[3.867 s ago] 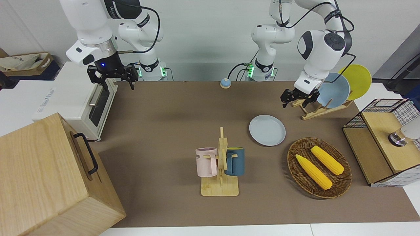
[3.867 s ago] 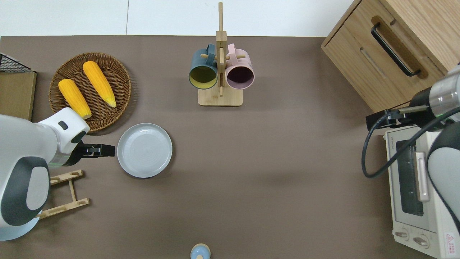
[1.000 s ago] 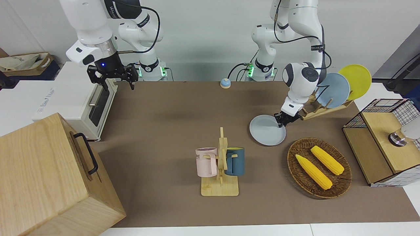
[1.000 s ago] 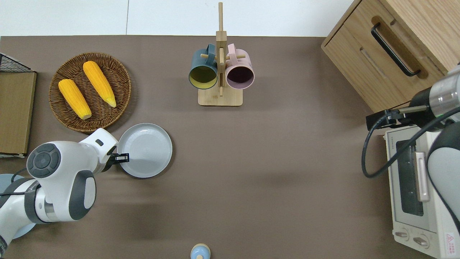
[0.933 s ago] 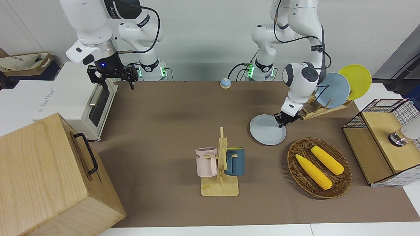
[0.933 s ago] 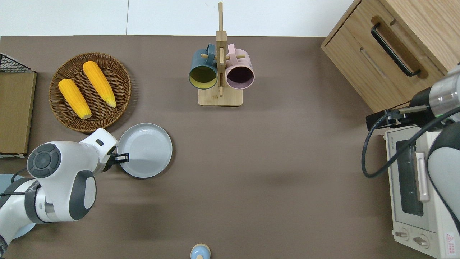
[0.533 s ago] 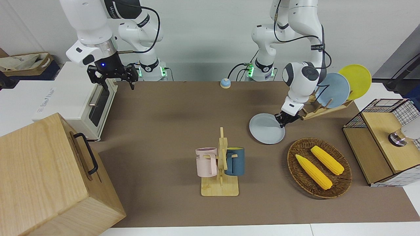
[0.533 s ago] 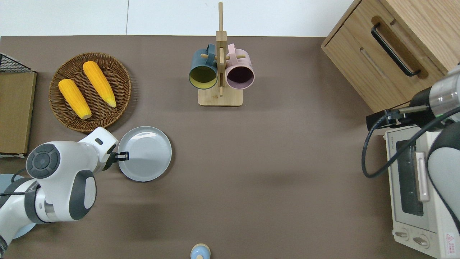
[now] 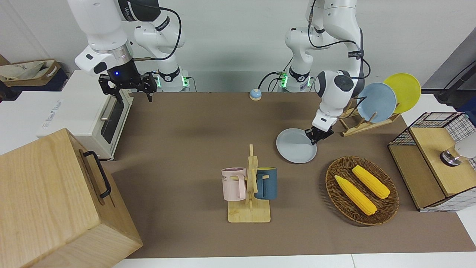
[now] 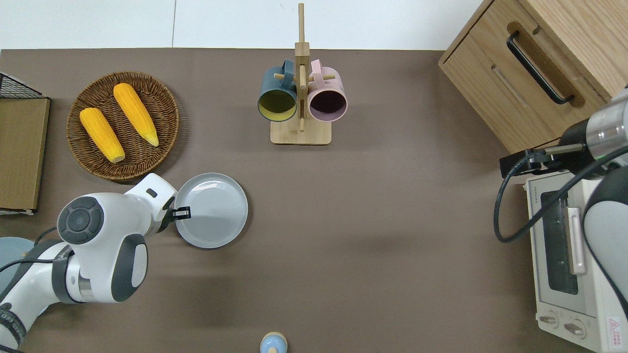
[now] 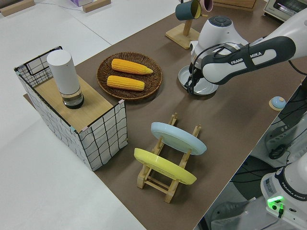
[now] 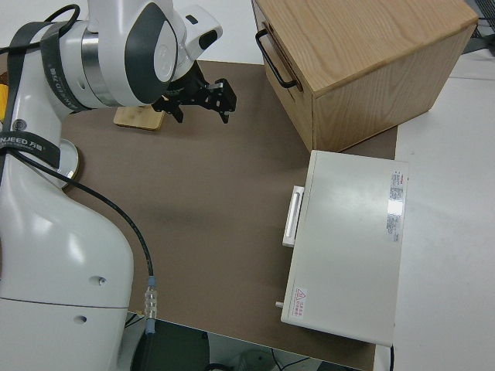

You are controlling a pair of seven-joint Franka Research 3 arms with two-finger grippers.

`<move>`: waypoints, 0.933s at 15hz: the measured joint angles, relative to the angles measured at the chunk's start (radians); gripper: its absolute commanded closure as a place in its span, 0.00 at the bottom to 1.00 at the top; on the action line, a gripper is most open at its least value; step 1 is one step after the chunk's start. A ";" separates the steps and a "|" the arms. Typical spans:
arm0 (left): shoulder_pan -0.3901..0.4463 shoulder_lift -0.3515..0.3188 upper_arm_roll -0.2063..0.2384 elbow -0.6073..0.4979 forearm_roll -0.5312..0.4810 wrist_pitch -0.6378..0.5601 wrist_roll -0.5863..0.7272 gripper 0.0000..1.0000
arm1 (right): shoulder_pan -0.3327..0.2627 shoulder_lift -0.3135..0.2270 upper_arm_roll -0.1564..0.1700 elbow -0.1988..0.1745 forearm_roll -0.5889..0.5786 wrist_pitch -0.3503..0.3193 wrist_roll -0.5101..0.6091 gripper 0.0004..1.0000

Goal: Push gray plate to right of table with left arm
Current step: 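Press the left gripper against the gray plate's edge nearest it, then push the gray plate with the left gripper across the table toward the toaster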

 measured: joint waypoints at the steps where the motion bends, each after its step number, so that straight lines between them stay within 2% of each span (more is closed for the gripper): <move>1: -0.017 0.000 -0.001 0.000 0.000 0.000 -0.021 1.00 | 0.000 0.000 0.000 0.000 0.000 0.000 0.000 0.02; 7: -0.100 0.002 -0.002 0.000 0.000 0.002 -0.145 1.00 | 0.000 0.000 0.000 0.000 0.000 0.000 0.000 0.02; 14: -0.282 0.019 -0.004 0.008 0.000 0.043 -0.385 1.00 | 0.000 0.000 0.000 0.000 0.000 0.000 0.000 0.02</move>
